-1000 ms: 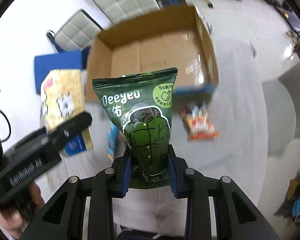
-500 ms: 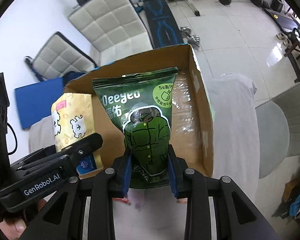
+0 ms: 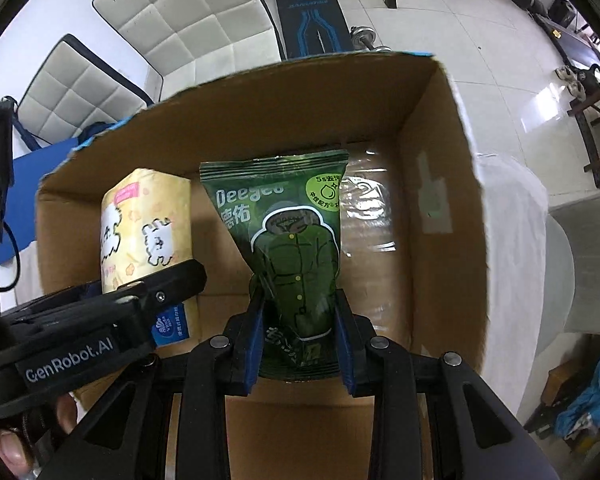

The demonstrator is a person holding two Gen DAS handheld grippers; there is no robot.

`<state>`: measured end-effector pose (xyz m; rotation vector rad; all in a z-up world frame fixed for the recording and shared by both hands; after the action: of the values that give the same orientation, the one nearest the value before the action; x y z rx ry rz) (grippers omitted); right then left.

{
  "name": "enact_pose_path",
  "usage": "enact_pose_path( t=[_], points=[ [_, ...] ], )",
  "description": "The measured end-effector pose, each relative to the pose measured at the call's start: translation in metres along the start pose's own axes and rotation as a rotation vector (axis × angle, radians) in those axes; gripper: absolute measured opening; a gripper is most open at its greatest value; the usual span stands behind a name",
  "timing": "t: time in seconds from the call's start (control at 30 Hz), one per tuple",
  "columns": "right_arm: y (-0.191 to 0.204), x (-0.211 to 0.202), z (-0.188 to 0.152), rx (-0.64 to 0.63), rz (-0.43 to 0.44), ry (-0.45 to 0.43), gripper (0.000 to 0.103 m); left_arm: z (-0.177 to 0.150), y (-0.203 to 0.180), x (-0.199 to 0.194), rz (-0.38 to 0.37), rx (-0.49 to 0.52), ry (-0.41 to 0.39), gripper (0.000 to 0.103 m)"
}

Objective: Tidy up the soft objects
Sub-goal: 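Carry both packs into the box and open both grippers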

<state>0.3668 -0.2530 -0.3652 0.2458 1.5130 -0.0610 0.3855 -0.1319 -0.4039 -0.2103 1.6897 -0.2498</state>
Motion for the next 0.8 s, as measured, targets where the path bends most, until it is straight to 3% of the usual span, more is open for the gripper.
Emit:
enact_pose_path(
  t=[0.17, 0.2, 0.3, 0.5, 0.57, 0.63, 0.8],
  points=[
    [-0.002, 0.014, 0.005, -0.002, -0.011, 0.007, 0.035, 0.01, -0.001, 0.004, 0.016, -0.012, 0.01, 0.063],
    [-0.003, 0.018, 0.004, -0.001, -0.006, 0.021, 0.036, 0.012, 0.0, 0.003, 0.01, -0.017, 0.009, 0.072],
    [-0.007, 0.022, 0.001, -0.007, -0.021, 0.029, 0.059, 0.016, -0.002, -0.005, 0.033, -0.011, -0.019, 0.086],
    [-0.008, 0.02, -0.006, -0.036, -0.045, 0.039, 0.065, 0.017, 0.003, -0.027, 0.087, -0.001, -0.089, 0.1],
    [-0.009, 0.014, -0.015, -0.046, -0.047, 0.041, 0.078, 0.014, 0.007, -0.036, 0.099, 0.006, -0.116, 0.102],
    [-0.006, 0.009, -0.023, -0.057, -0.042, 0.028, 0.098, 0.009, 0.01, -0.044, 0.111, 0.01, -0.145, 0.102],
    [0.006, -0.009, -0.035, -0.1, -0.071, 0.029, 0.103, -0.012, 0.016, -0.067, 0.165, 0.043, -0.241, 0.103]
  ],
)
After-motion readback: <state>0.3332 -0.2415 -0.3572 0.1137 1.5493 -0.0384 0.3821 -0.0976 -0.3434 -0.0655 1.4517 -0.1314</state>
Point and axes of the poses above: each gripper's, at about its wrist camera, not at the fingertips, and x roughly the way its jaws point, y to its left, z to its top, the point moved 7 cm from there along x, roughly the way its jaws point, and after that the axes turned 8 degrees about -x, right-handed, at the moved point
